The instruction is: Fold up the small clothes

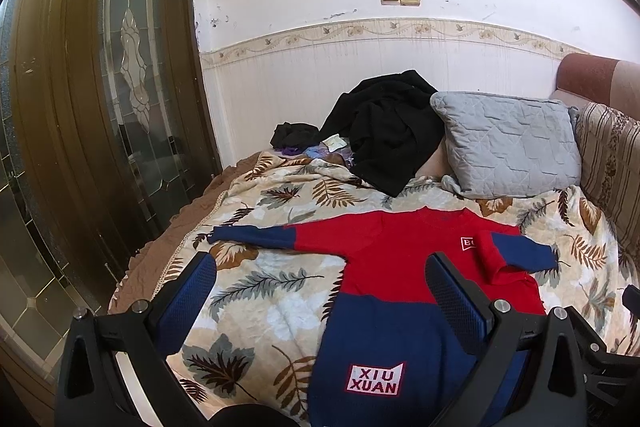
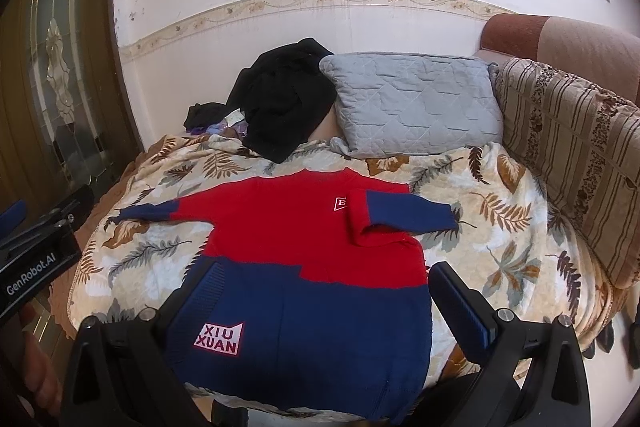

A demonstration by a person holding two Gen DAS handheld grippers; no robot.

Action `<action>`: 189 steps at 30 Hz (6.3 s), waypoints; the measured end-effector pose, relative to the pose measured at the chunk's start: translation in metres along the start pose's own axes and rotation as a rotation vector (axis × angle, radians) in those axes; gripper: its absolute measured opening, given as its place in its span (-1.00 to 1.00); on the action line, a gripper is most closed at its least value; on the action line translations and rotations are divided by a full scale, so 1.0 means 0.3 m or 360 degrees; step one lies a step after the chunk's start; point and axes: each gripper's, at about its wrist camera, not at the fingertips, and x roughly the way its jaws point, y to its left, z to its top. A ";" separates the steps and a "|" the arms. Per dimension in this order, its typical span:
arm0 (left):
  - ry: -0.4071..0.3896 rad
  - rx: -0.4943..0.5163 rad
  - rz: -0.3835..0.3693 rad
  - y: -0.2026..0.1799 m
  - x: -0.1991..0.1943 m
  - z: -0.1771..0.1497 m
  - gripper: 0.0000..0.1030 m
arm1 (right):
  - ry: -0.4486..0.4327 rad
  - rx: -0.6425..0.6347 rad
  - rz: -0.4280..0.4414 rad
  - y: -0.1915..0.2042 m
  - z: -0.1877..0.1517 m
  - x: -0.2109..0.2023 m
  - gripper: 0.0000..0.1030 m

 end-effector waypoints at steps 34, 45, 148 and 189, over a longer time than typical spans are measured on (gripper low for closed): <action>0.0054 0.0009 -0.0004 -0.019 0.059 -0.008 1.00 | 0.0069 -0.0009 -0.0020 0.006 0.022 0.073 1.00; 0.0072 0.0039 -0.0017 -0.045 0.066 -0.016 1.00 | 0.0078 -0.0003 -0.0038 -0.002 0.017 0.069 1.00; 0.0573 -0.0378 0.0194 0.544 0.642 -0.154 1.00 | 0.0435 0.0753 0.0881 -0.419 0.158 0.863 0.86; 0.0925 -0.1016 0.0258 0.693 1.452 -0.121 -0.78 | 0.0205 0.0484 0.0675 -0.460 -0.051 0.767 0.11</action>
